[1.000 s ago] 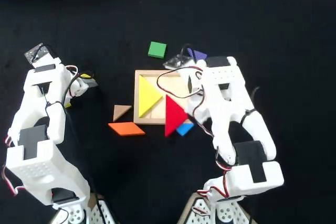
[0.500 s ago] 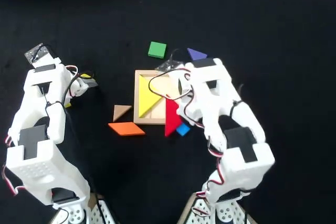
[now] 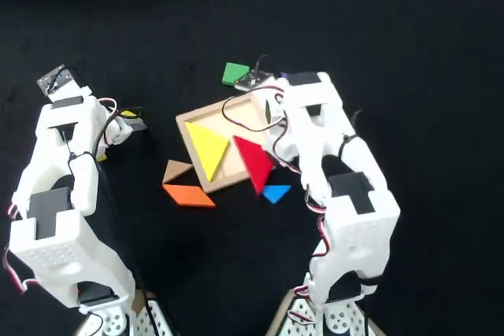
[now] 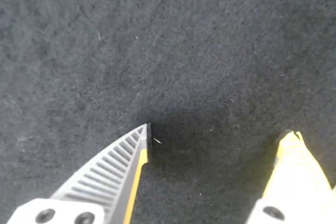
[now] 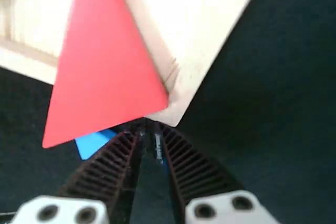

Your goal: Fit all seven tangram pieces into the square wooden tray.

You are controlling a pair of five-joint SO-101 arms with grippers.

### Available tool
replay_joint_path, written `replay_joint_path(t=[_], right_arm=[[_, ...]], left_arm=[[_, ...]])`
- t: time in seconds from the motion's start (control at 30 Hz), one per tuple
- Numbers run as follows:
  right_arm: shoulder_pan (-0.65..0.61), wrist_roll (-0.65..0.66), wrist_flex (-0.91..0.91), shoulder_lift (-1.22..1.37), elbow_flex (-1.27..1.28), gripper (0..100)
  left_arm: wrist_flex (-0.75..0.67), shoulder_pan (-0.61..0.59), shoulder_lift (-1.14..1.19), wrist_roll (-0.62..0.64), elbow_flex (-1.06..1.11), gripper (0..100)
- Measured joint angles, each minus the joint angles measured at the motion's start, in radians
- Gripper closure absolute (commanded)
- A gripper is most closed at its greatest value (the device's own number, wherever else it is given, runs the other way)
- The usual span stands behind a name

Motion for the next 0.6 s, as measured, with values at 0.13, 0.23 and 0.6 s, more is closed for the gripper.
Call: replay_joint_path(t=[0.13, 0.23, 0.6], right_arm=[[0.0, -0.041, -0.002, 0.002, -0.054, 98.8], [0.002, -0.052, 0.012, 0.002, -0.098, 98.8], [-0.038, -0.055, 0.061, 0.002, -0.121, 98.8]], left_arm=[[0.0, 0.0, 0.0, 0.0, 0.0, 63], [0.0, 0.0, 0.0, 0.0, 0.0, 63], [0.0, 0.0, 0.0, 0.0, 0.0, 63]])
